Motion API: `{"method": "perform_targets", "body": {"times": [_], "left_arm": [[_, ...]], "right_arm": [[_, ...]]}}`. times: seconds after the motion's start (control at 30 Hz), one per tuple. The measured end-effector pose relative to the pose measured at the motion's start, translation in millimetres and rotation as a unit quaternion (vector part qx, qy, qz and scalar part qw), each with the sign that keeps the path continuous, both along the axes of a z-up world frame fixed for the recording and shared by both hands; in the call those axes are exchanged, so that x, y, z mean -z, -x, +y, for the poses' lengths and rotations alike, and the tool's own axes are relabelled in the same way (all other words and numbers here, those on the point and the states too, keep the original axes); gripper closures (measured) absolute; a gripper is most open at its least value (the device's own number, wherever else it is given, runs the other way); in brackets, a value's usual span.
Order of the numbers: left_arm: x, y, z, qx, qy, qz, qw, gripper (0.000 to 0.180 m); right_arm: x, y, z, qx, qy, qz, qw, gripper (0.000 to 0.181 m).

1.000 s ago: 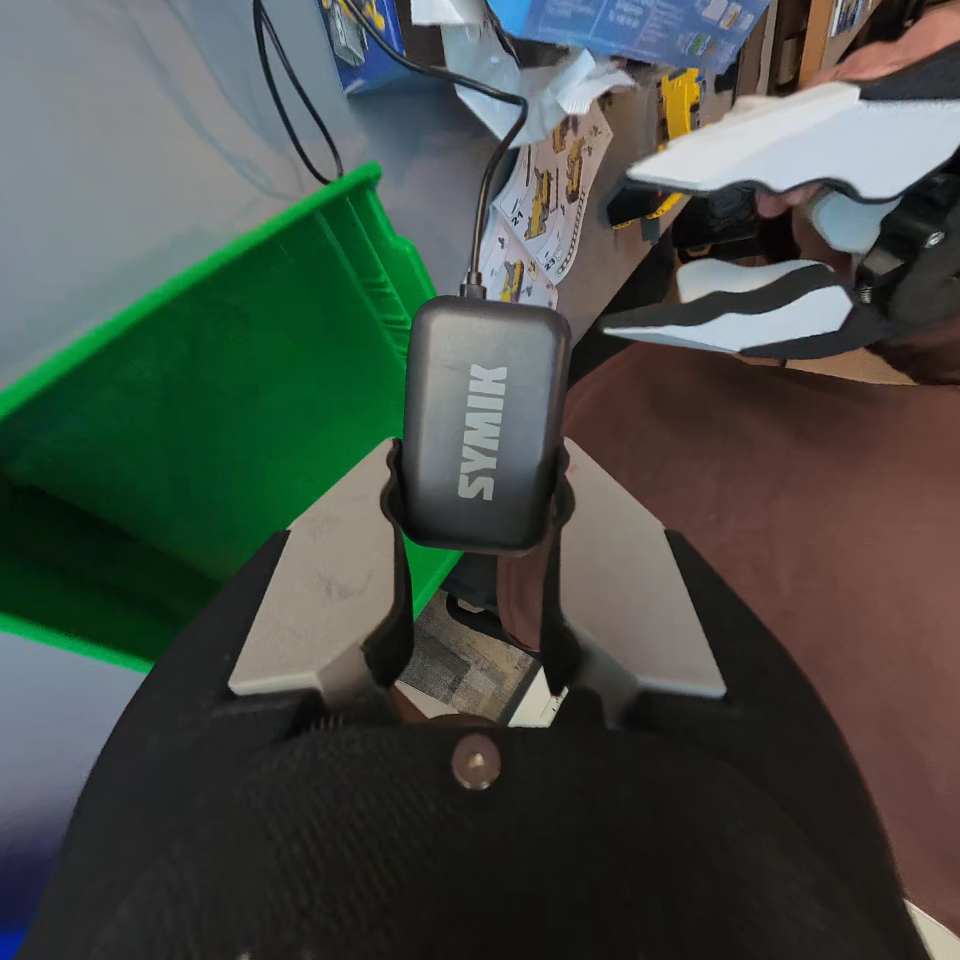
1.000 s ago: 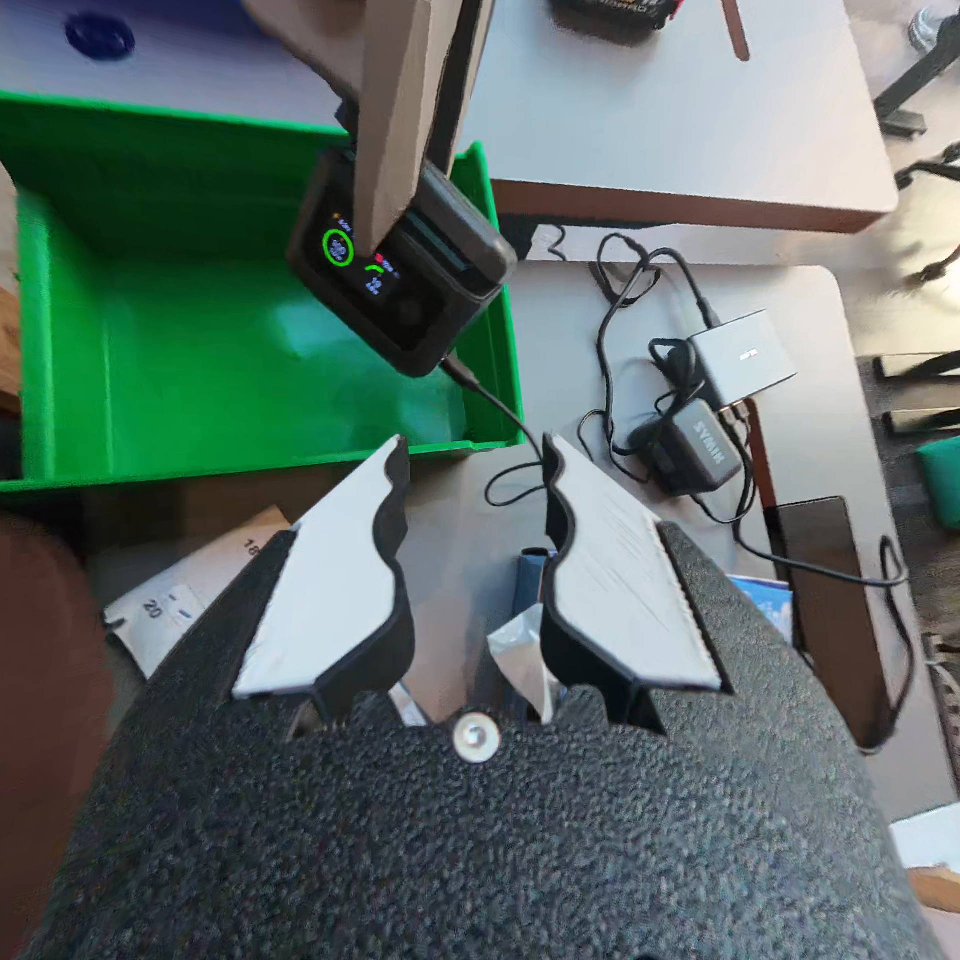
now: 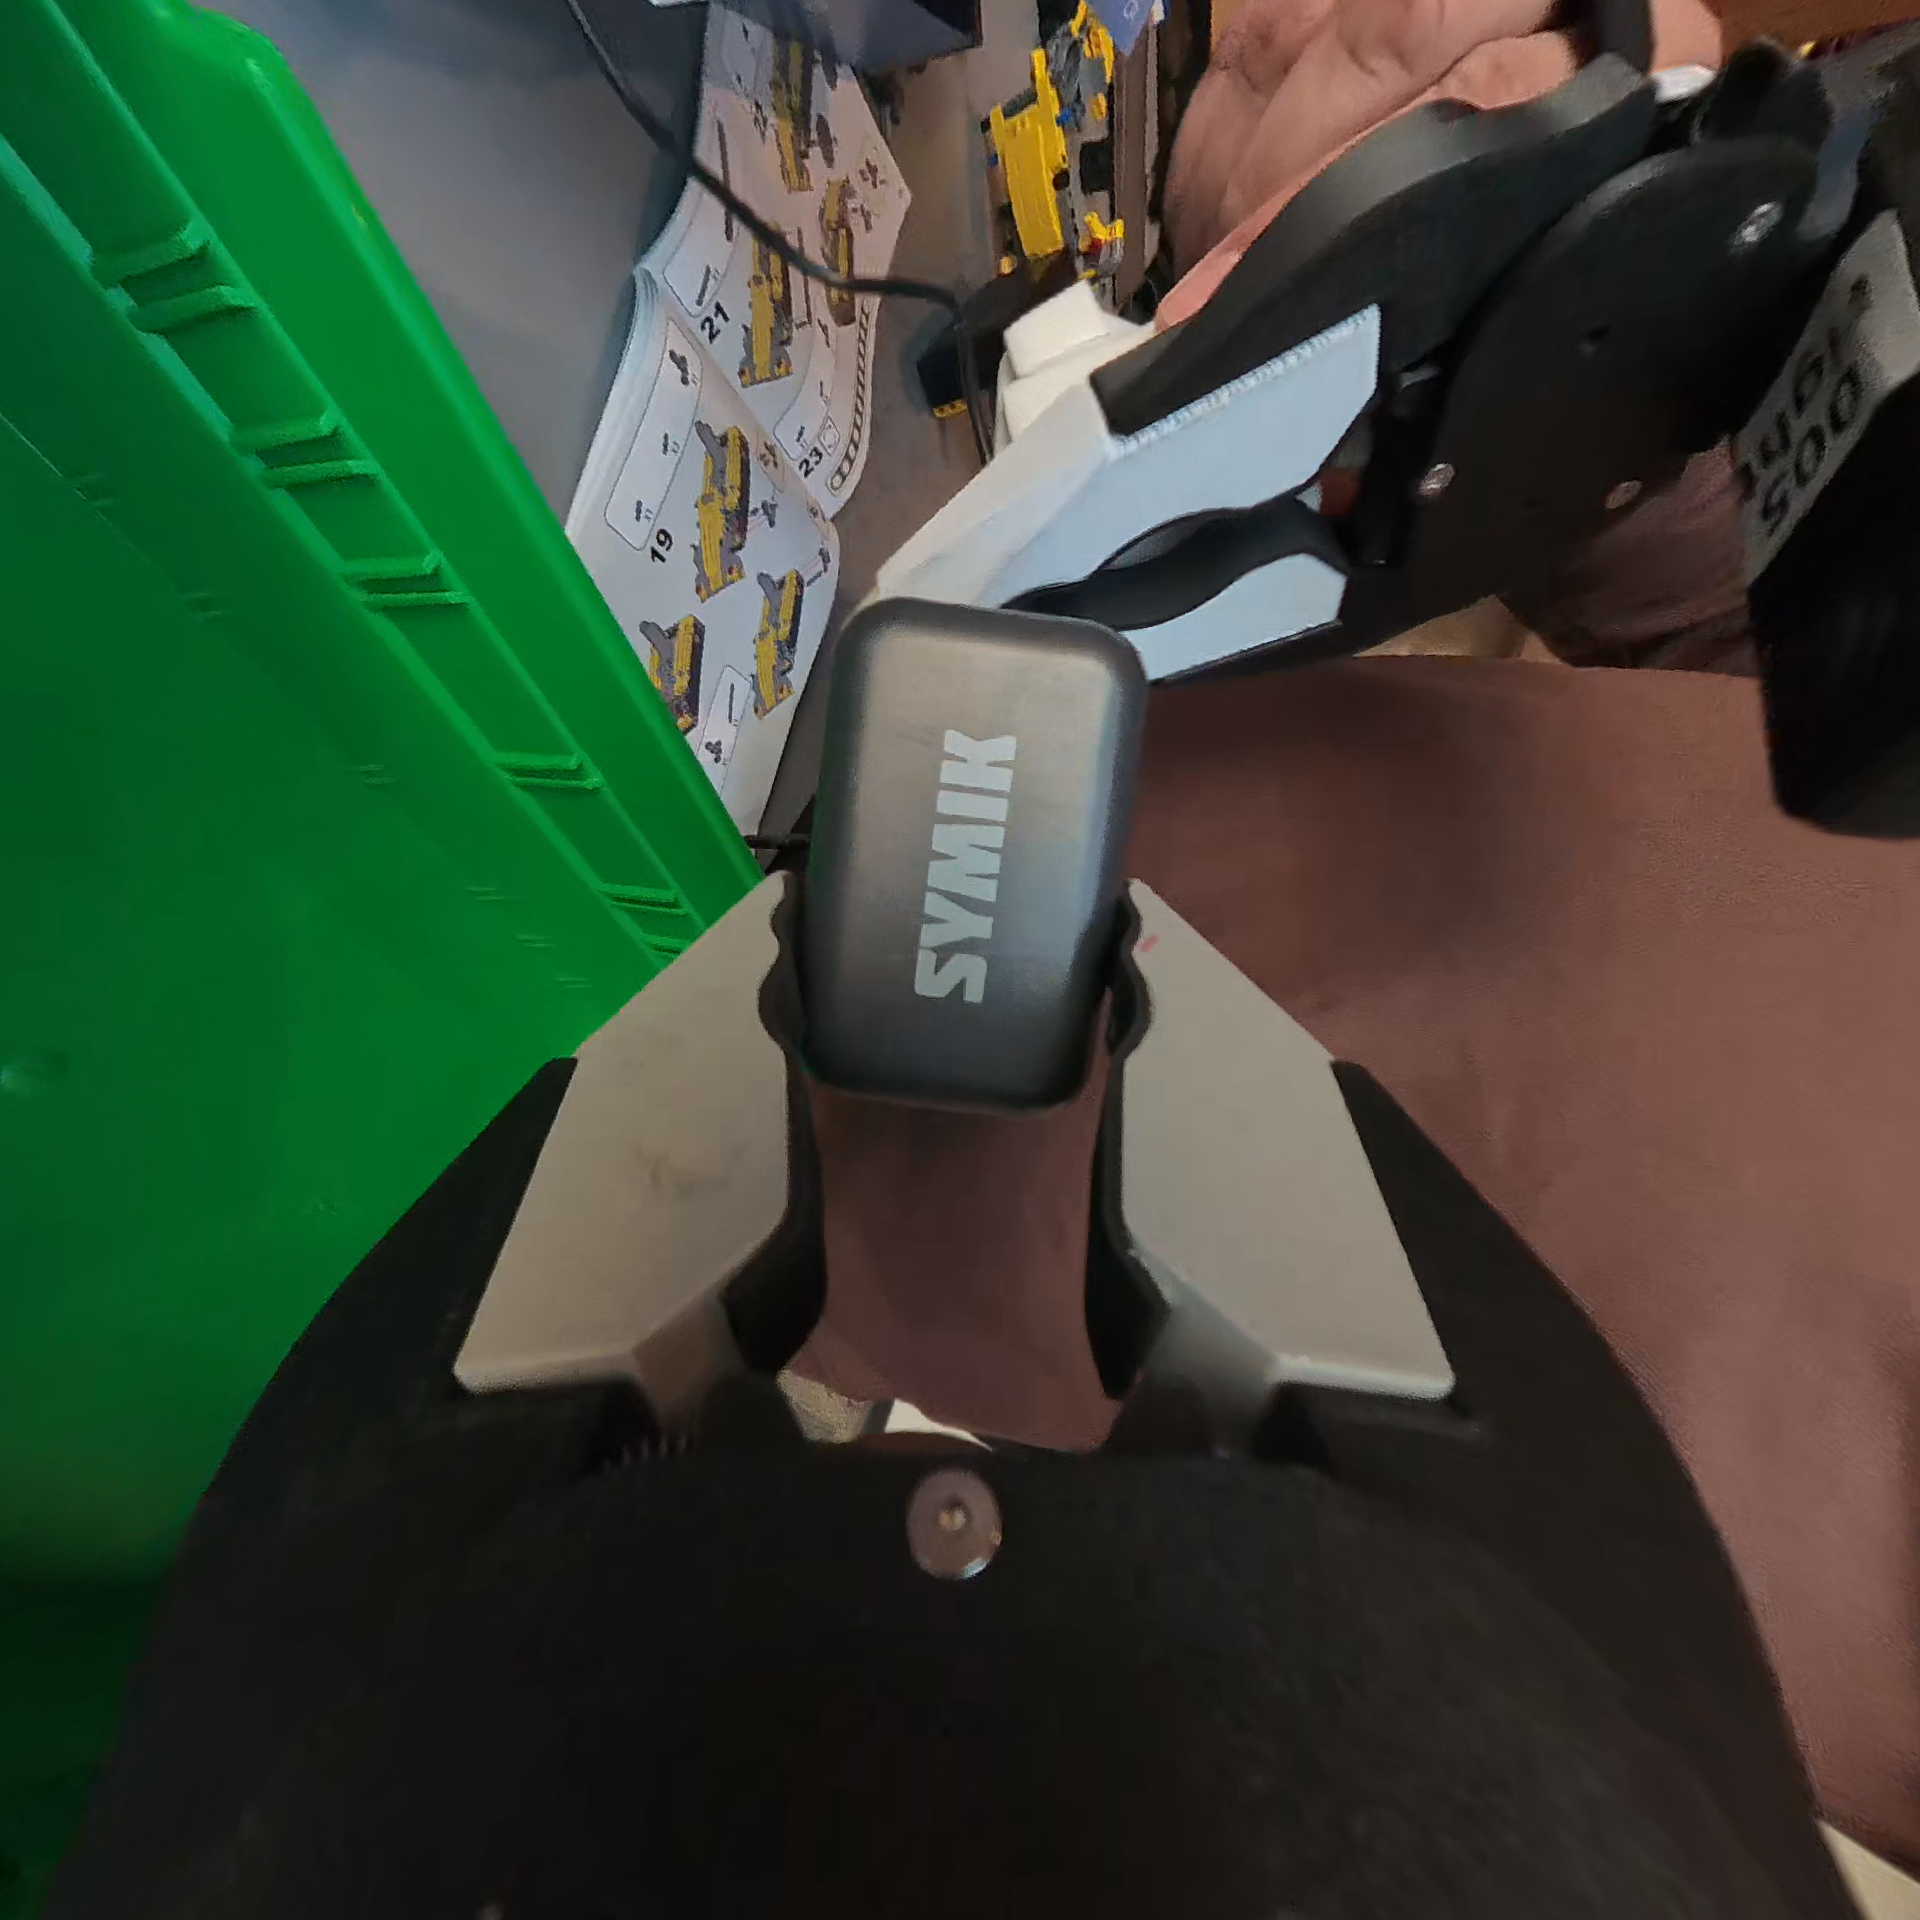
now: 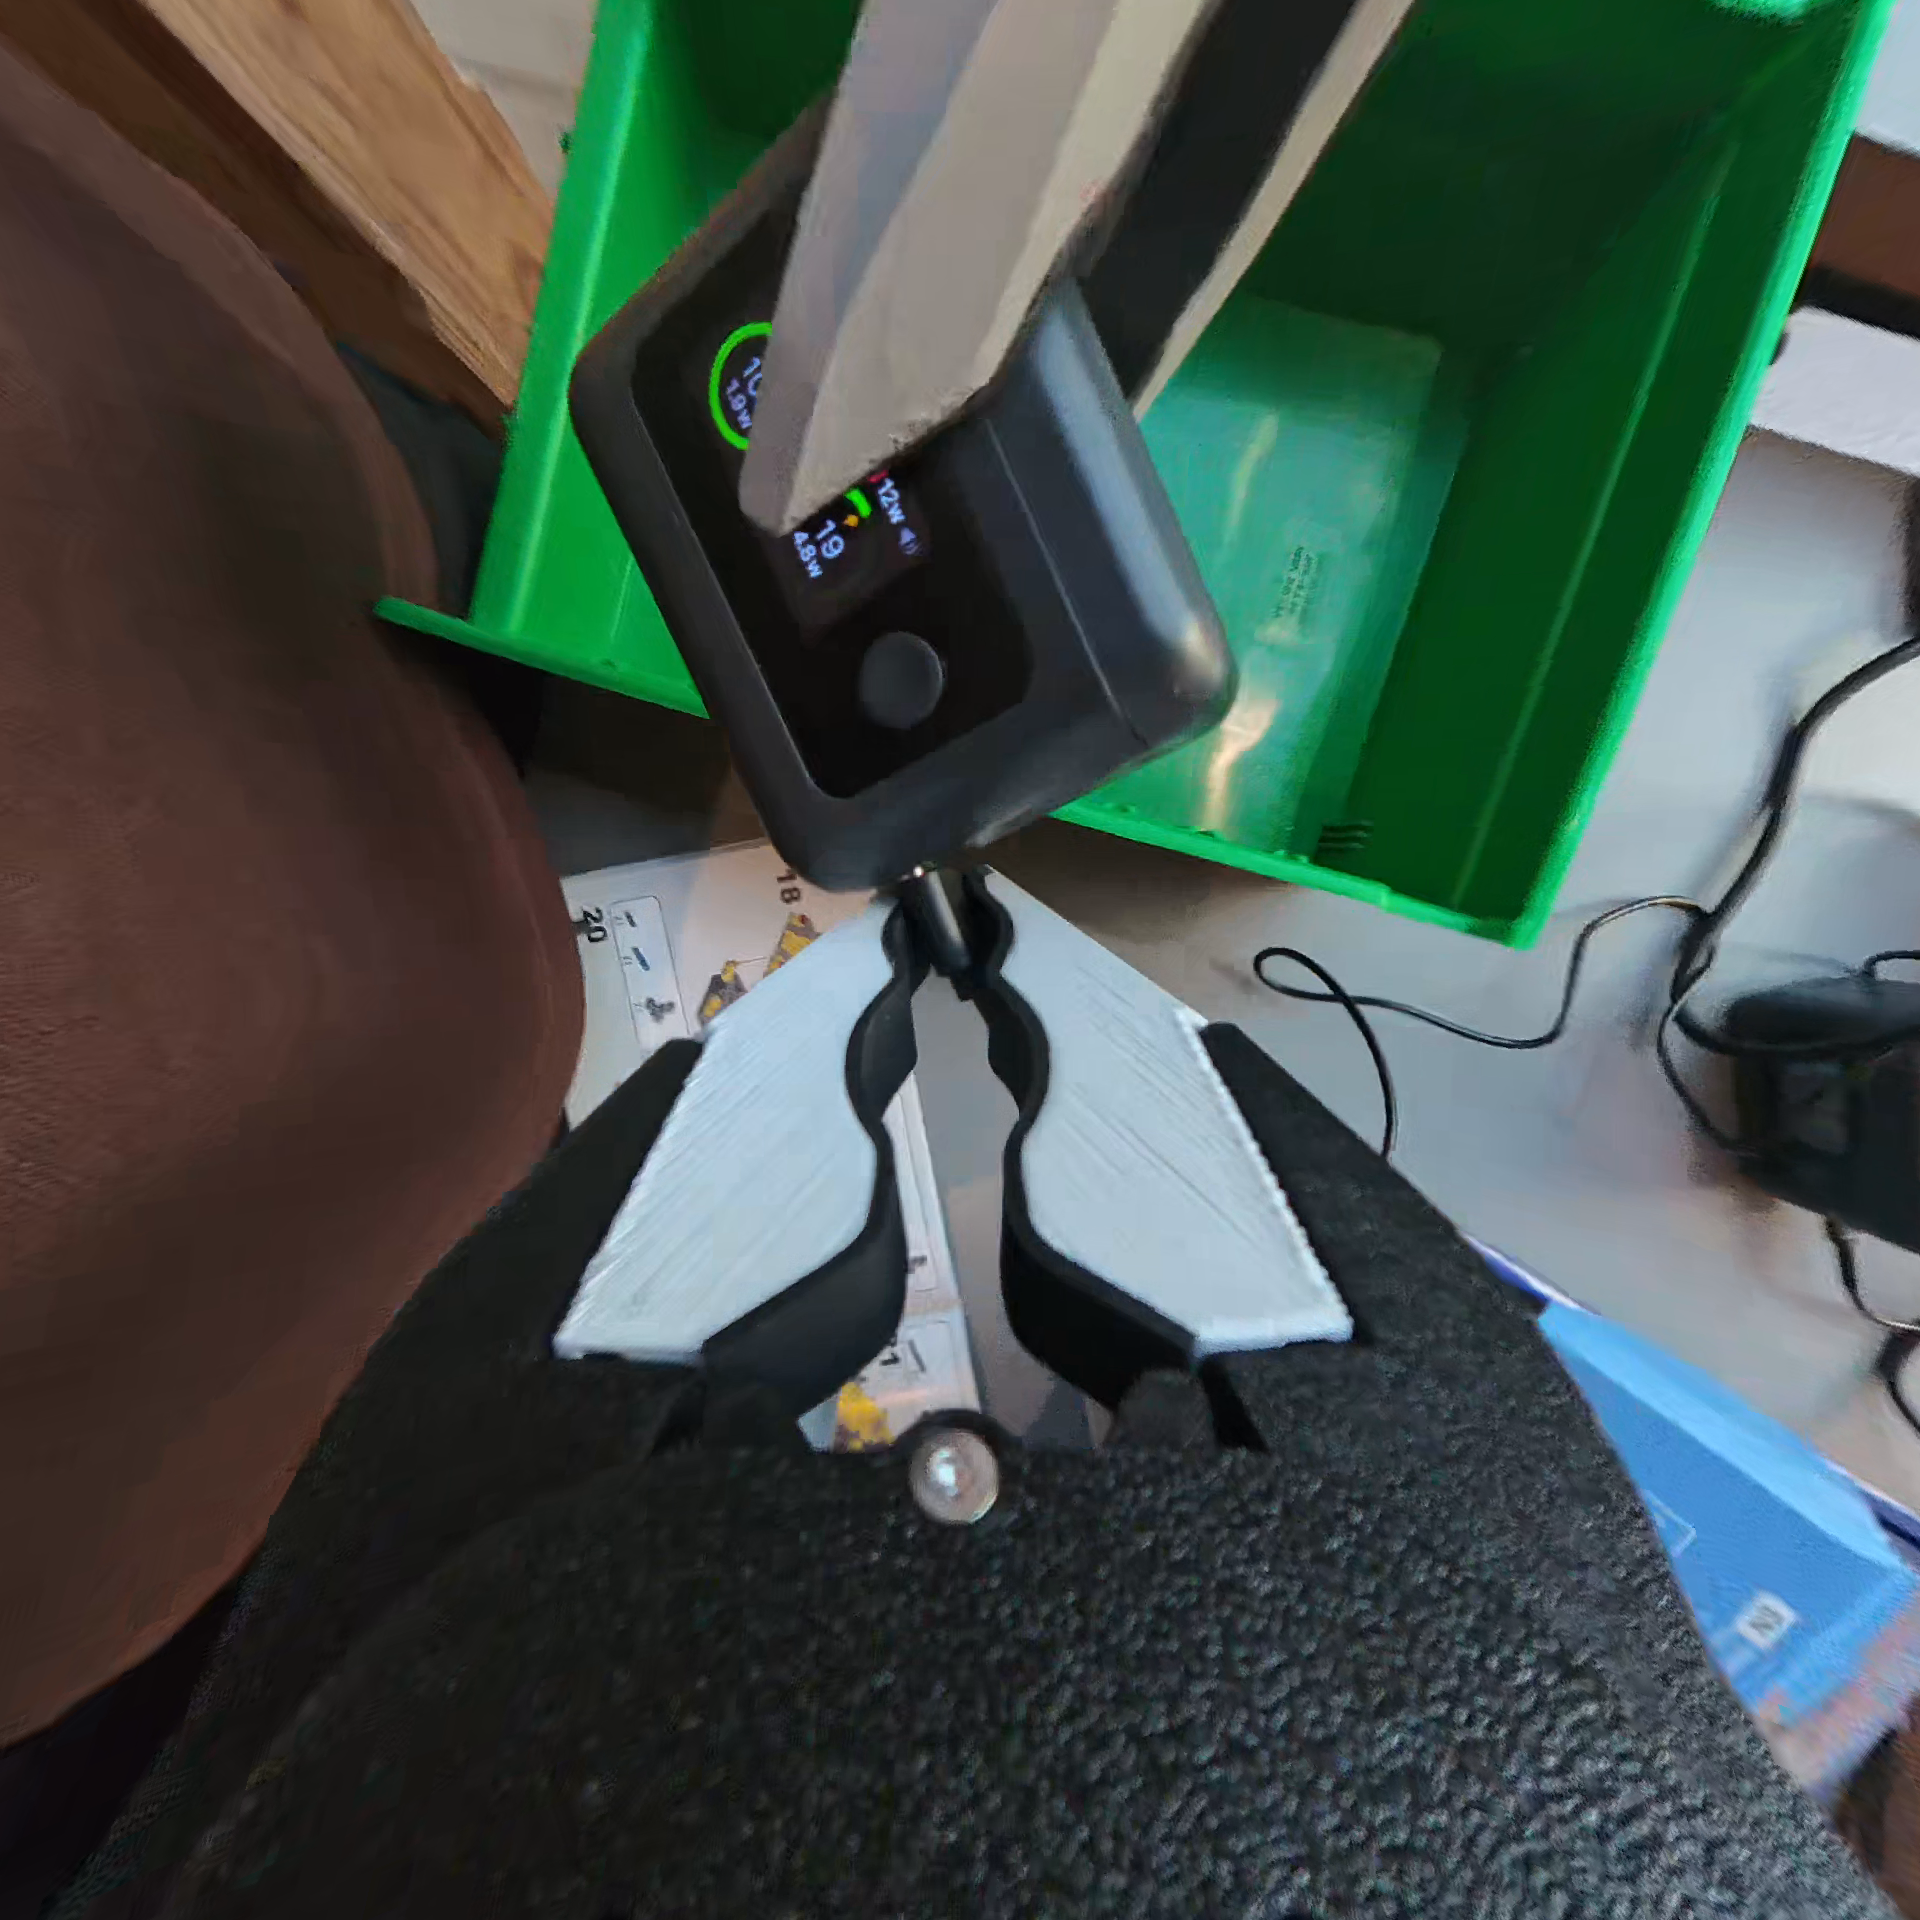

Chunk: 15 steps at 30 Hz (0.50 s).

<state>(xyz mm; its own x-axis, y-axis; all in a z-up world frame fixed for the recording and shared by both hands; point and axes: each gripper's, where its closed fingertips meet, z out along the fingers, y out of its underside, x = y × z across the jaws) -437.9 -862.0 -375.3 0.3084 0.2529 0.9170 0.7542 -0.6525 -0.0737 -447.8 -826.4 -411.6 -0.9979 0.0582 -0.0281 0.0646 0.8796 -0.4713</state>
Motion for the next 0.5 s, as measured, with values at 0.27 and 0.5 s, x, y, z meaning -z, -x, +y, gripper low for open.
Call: {"method": "perform_targets", "body": {"times": [0.27,0.5], "left_arm": [[3.8,-5.8,4.4,0.008,-0.027,0.016,0.999,0.116],[3.7,13.7,-2.9,-0.02,-0.04,0.046,0.998,0.1]], "right_arm": [[6.2,-1.1,5.2,0.005,0.001,-0.016,1.0,0.176],[-1.7,7.6,-1.7,0.015,0.018,-0.004,1.0,0.179]]}}
